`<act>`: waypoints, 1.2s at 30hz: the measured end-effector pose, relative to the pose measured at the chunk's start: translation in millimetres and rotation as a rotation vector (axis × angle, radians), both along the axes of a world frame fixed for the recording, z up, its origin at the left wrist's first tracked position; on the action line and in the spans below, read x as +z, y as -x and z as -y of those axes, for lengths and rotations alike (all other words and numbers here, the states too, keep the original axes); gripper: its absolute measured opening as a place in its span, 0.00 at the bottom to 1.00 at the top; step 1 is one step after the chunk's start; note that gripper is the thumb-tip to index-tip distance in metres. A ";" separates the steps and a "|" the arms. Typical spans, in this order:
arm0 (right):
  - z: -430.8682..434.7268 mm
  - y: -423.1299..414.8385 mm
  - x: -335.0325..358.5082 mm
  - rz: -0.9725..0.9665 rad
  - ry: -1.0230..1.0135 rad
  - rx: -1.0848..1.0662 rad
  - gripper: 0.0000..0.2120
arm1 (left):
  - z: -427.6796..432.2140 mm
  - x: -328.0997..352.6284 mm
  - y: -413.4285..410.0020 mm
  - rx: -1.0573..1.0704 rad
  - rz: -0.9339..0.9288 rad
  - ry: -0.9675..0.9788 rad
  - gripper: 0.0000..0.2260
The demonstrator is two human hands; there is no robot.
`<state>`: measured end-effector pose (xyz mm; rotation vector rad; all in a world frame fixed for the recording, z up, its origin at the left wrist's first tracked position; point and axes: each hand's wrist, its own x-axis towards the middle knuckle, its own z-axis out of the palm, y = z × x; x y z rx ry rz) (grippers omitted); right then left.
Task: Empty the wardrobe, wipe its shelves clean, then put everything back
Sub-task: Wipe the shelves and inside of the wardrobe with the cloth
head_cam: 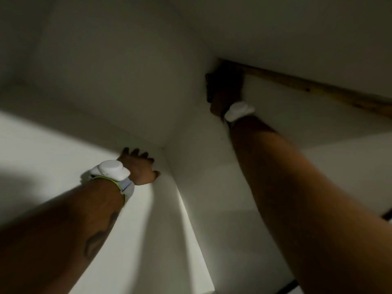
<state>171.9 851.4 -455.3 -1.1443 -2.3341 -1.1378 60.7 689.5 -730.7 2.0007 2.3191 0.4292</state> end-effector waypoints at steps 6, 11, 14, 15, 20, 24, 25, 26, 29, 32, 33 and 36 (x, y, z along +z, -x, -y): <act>15.6 -2.3 -216.0 0.158 0.266 0.006 0.25 | -1.0 -2.3 2.1 0.020 0.013 -0.011 0.31; 45.3 -26.7 -185.8 0.438 0.332 -0.012 0.37 | 1.6 -1.9 0.6 -0.076 0.011 -0.050 0.28; 60.9 -33.9 -68.8 0.237 -0.001 0.051 0.24 | 2.6 2.4 -4.6 -0.129 0.038 0.000 0.29; 63.8 -40.5 -30.5 0.139 -0.077 0.069 0.22 | 4.0 3.2 -6.5 -0.123 0.046 0.022 0.30; 79.1 -45.7 -3.2 0.048 -0.145 -0.022 0.25 | 8.8 1.7 -14.2 -0.088 0.038 0.049 0.31; 104.1 -21.1 -143.2 0.012 0.145 -0.041 0.27 | 10.8 -1.0 -15.3 -0.071 0.017 0.018 0.29; 118.0 -20.2 -175.1 0.064 0.268 -0.092 0.29 | 11.0 -0.6 -14.5 -0.068 0.013 0.008 0.29; 129.3 -25.4 -201.5 0.127 0.347 -0.104 0.29 | 10.1 -0.5 -14.0 -0.076 0.022 0.021 0.29; 131.5 -53.6 -224.2 0.340 0.314 0.026 0.26 | 6.8 -3.0 -11.8 -0.103 0.050 0.065 0.30; 122.3 -60.9 -144.4 0.333 0.163 0.039 0.21 | 5.7 -5.8 -11.7 -0.090 0.056 0.014 0.30; 120.7 -61.1 -109.7 0.296 0.060 0.025 0.21 | 6.1 -6.9 -12.3 -0.088 0.050 0.011 0.30; 118.6 -78.7 -6.3 0.188 -0.210 -0.066 0.25 | 9.5 -1.5 -16.6 -0.078 0.024 0.045 0.32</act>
